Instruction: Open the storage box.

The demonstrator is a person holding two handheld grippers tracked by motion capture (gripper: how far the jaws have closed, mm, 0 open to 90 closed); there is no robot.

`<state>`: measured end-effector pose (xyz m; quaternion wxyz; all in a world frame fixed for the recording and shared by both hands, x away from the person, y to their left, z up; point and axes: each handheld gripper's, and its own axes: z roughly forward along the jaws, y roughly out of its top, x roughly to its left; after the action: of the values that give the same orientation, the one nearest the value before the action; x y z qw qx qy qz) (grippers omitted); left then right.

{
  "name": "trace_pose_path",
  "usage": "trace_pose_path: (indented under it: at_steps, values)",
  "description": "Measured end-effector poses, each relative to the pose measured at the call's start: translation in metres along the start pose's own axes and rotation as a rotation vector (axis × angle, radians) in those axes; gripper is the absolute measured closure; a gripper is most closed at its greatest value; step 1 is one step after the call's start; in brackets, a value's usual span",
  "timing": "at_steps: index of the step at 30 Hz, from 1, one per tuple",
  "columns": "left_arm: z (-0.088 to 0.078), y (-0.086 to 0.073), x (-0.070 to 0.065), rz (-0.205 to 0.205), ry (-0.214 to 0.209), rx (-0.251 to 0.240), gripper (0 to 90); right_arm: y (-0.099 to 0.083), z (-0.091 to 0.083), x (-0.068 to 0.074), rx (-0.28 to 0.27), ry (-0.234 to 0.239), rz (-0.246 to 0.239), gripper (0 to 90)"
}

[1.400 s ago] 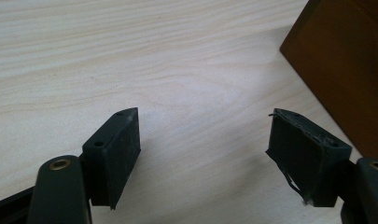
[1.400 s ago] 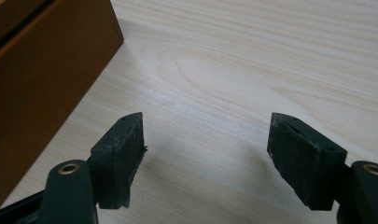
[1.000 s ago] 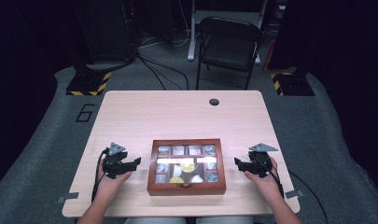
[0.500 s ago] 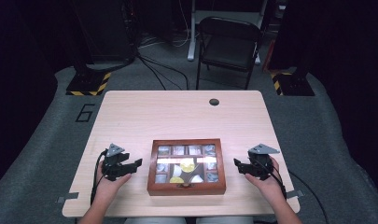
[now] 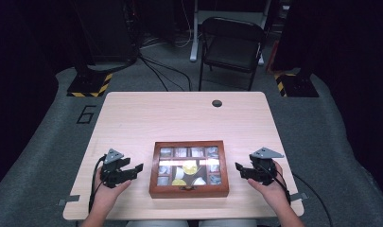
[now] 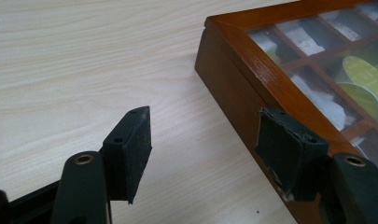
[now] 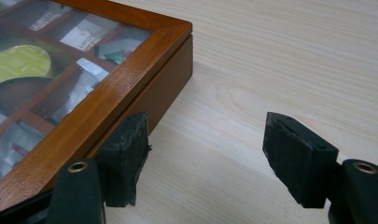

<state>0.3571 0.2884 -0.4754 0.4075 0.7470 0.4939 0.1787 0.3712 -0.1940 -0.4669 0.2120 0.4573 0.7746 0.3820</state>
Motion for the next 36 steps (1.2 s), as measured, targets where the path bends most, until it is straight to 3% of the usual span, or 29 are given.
trace_pose_path:
  at_steps: [4,17,24,30,36]
  values:
    - [-0.003,0.0,-0.006,0.022,-0.003,0.0,35.2,-0.001,-0.004,0.006,-0.005,0.01,-0.009,30.9]
    - [-0.015,-0.006,-0.022,0.034,-0.038,-0.014,35.5,-0.005,-0.021,0.025,-0.039,0.048,-0.029,30.9]
    - [-0.022,-0.01,-0.03,0.043,-0.057,-0.023,35.5,-0.01,-0.029,0.035,-0.041,0.079,-0.038,31.2]
    - [-0.026,-0.014,-0.036,0.056,-0.07,-0.023,35.5,-0.013,-0.036,0.044,-0.048,0.132,-0.047,31.1]
    - [-0.029,-0.017,-0.041,0.06,-0.079,-0.025,35.5,-0.014,-0.036,0.049,-0.053,0.14,-0.058,31.1]
